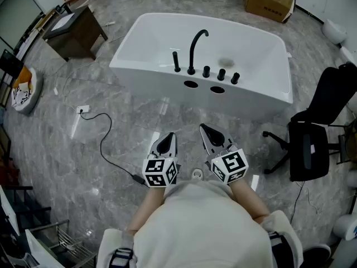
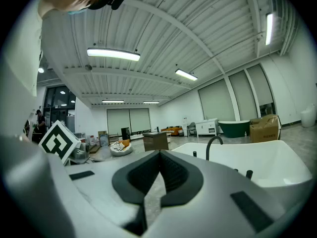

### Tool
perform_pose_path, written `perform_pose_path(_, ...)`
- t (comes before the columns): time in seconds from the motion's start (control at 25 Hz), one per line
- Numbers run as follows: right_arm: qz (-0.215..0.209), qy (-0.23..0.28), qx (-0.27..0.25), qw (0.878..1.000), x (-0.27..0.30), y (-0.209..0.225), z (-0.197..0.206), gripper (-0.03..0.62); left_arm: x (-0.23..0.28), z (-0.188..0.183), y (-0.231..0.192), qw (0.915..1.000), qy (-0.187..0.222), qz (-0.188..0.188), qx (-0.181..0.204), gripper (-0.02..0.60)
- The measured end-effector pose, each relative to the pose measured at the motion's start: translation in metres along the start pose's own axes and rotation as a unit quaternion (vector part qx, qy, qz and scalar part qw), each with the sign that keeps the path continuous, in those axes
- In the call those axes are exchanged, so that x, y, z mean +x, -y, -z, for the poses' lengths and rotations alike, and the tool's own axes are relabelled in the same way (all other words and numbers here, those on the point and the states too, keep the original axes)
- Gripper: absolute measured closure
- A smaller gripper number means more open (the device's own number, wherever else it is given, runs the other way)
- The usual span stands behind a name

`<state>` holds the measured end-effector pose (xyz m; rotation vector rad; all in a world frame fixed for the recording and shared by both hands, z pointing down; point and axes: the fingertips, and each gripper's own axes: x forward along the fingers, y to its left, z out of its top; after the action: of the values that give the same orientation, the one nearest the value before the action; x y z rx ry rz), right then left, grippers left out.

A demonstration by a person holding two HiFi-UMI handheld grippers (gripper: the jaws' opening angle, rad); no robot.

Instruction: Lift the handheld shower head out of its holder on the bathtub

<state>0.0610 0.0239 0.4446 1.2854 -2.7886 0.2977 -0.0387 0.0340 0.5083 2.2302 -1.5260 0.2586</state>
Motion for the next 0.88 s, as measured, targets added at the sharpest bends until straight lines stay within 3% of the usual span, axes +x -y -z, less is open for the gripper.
perform_pose_path(0.88,-0.032,-0.008,0.021,0.999,-0.006,-0.022,0.008,0.574,-0.031,0.015,-0.017,0.9988,-0.001,-0.041,-0.027,0.56)
